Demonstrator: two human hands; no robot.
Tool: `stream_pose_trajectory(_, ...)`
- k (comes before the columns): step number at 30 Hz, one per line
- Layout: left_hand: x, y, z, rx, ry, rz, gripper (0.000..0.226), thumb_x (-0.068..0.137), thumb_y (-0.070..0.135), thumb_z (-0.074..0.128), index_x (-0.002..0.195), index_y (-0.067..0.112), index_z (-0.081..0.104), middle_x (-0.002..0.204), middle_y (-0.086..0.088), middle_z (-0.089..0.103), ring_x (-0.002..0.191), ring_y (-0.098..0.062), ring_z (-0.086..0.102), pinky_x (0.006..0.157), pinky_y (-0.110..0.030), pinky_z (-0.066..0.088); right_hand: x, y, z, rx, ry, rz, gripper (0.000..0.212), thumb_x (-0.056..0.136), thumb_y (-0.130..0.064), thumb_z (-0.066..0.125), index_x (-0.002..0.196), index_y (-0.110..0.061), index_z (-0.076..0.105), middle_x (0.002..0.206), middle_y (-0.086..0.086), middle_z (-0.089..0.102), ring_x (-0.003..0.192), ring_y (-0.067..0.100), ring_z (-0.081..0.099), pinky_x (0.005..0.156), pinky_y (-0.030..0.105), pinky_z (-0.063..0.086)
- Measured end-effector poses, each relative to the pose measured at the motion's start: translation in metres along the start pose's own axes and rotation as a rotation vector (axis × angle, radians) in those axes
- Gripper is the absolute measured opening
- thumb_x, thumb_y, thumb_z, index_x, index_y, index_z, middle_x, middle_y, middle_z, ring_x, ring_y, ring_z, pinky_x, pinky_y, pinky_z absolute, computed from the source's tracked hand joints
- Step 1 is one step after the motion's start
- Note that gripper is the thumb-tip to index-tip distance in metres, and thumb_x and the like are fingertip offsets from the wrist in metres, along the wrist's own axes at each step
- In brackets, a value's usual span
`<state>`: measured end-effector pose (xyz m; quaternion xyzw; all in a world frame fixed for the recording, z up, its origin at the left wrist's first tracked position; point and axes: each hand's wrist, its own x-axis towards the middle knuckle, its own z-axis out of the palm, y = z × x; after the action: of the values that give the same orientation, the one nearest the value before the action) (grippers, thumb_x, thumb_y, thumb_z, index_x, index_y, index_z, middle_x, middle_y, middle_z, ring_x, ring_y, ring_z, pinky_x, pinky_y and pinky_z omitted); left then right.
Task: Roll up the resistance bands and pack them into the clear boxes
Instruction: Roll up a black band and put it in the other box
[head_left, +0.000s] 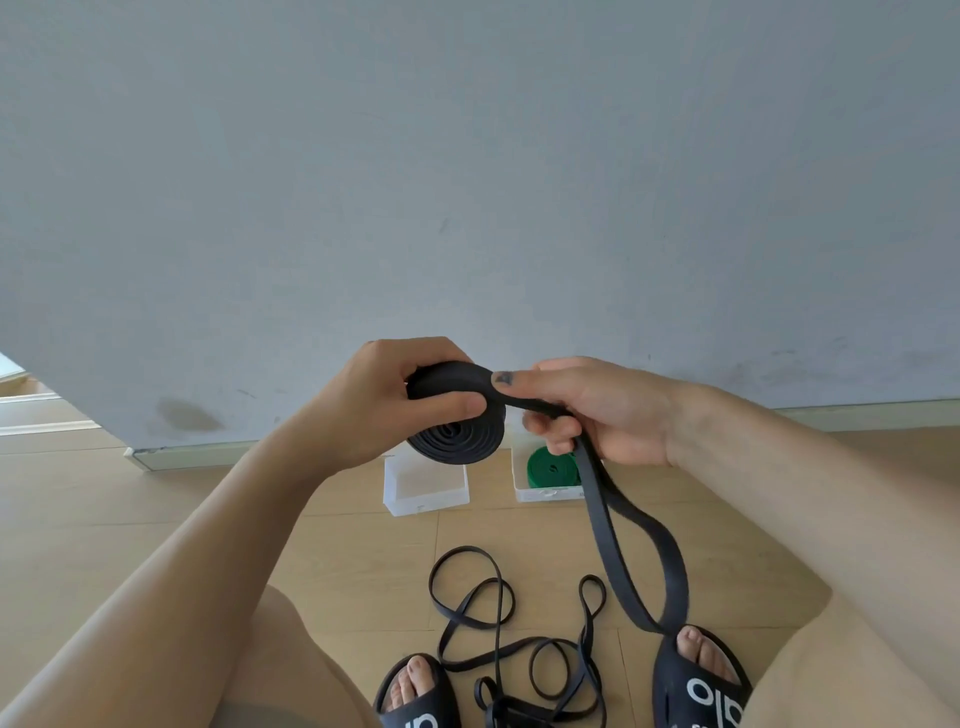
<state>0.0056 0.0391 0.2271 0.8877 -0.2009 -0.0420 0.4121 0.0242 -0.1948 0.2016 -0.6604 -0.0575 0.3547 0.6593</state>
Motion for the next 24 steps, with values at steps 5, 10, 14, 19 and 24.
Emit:
stream_pose_trajectory(5, 0.000, 0.000, 0.007, -0.120, 0.019, -0.011, 0.010, 0.090, 0.021, 0.077, 0.098, 0.026, 0.074, 0.086, 0.007, 0.073, 0.080, -0.008, 0.067, 0.070, -0.018, 0.051, -0.004, 0.001, 0.005, 0.126, -0.215, 0.029, 0.031, 0.101, -0.041, 0.058, 0.123, -0.020, 0.066, 0.112, 0.009, 0.068, 0.061, 0.011, 0.056, 0.064, 0.031, 0.027)
stream_pose_trajectory(10, 0.000, 0.004, 0.005, -0.058, 0.007, -0.008, 0.019, 0.085, 0.015, 0.083, 0.097, 0.025, 0.073, 0.088, 0.005, 0.075, 0.084, -0.010, 0.071, 0.074, -0.023, 0.056, 0.002, 0.001, 0.010, -0.028, -0.120, -0.026, 0.040, 0.096, -0.046, 0.066, 0.116, -0.012, 0.070, 0.095, 0.005, 0.061, 0.064, 0.010, 0.047, 0.061, 0.029, 0.028)
stream_pose_trajectory(14, 0.001, 0.007, 0.016, 0.232, -0.065, 0.055, 0.012, 0.082, 0.030, 0.081, 0.090, 0.032, 0.072, 0.079, 0.009, 0.070, 0.080, -0.015, 0.066, 0.070, -0.032, 0.053, 0.008, 0.008, 0.019, -0.276, 0.048, -0.006, 0.054, 0.081, -0.064, 0.076, 0.094, -0.012, 0.066, 0.083, 0.004, 0.057, 0.065, 0.013, 0.046, 0.063, 0.028, 0.038)
stream_pose_trajectory(19, 0.002, 0.004, 0.014, 0.204, 0.015, 0.094, 0.009, 0.091, 0.026, 0.077, 0.093, 0.032, 0.070, 0.081, 0.012, 0.071, 0.080, -0.011, 0.065, 0.068, -0.025, 0.052, 0.000, 0.000, 0.015, -0.223, -0.077, 0.012, 0.055, 0.098, -0.062, 0.054, 0.113, -0.012, 0.071, 0.088, -0.003, 0.070, 0.071, 0.009, 0.060, 0.071, 0.029, 0.042)
stream_pose_trajectory(24, 0.000, 0.007, 0.012, 0.155, -0.012, 0.055, 0.014, 0.087, 0.029, 0.080, 0.092, 0.035, 0.069, 0.085, 0.017, 0.071, 0.082, -0.006, 0.067, 0.070, -0.015, 0.051, -0.002, -0.003, 0.008, -0.174, -0.132, 0.059, 0.047, 0.096, -0.058, 0.061, 0.113, -0.016, 0.070, 0.095, 0.010, 0.074, 0.068, 0.015, 0.055, 0.065, 0.028, 0.036)
